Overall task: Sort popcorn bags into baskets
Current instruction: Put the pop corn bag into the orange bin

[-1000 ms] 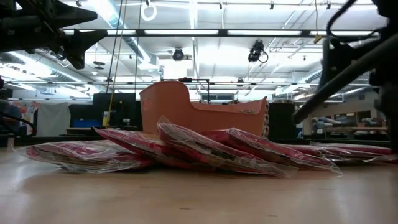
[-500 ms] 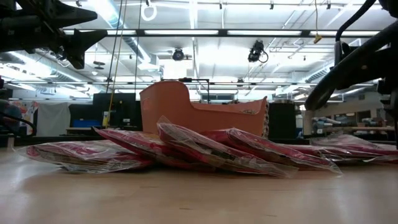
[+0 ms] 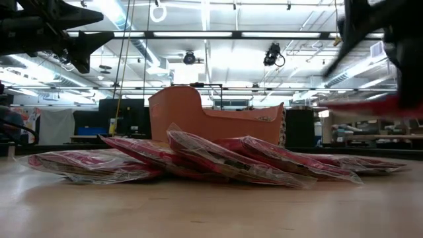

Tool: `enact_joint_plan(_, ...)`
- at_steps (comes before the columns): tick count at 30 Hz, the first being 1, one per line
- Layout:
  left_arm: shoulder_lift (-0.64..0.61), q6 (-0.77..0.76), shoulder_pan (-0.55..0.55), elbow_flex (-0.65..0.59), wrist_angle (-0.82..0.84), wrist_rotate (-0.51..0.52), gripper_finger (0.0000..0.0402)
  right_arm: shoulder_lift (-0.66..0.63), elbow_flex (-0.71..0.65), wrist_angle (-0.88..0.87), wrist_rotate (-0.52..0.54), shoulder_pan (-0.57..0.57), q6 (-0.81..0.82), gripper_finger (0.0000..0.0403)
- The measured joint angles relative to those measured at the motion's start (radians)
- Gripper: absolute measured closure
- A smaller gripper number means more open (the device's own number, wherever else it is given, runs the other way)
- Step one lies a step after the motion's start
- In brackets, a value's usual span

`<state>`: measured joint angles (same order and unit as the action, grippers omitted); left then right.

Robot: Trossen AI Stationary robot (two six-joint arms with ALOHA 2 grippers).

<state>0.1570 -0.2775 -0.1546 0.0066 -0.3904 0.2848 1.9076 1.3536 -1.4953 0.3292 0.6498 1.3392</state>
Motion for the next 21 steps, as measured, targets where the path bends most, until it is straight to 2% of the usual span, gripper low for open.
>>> enact_joint_plan(4,0.0,0.0,0.0,0.0,0.0,0.0,0.0196,0.0,0.091,-0.076,0.118,0.0,-0.035,0.0385)
enact_joint_plan(7,0.0,0.0,0.0,0.0,0.0,0.0,0.0196,-0.002,0.133,-0.07,0.235,0.0,-0.169,0.038)
enact_joint_plan(12,0.0,0.0,0.0,0.0,-0.001,0.003,0.0196,0.003,0.148,-0.043,0.451,-0.019,-0.54,0.0377)
enact_joint_plan(16,0.0,0.0,0.0,0.0,-0.002,0.007,0.0196,0.003,0.148,0.012,0.597,-0.077,-0.843,0.0377)
enact_joint_plan(18,0.0,0.0,0.0,0.0,-0.002,0.01,0.0196,0.003,0.148,0.071,0.623,-0.12,-0.988,0.0376)
enact_joint_plan(21,0.0,0.002,0.0,0.0,-0.002,0.011,0.0196,0.003,0.148,0.179,0.598,-0.202,-1.179,0.0376)
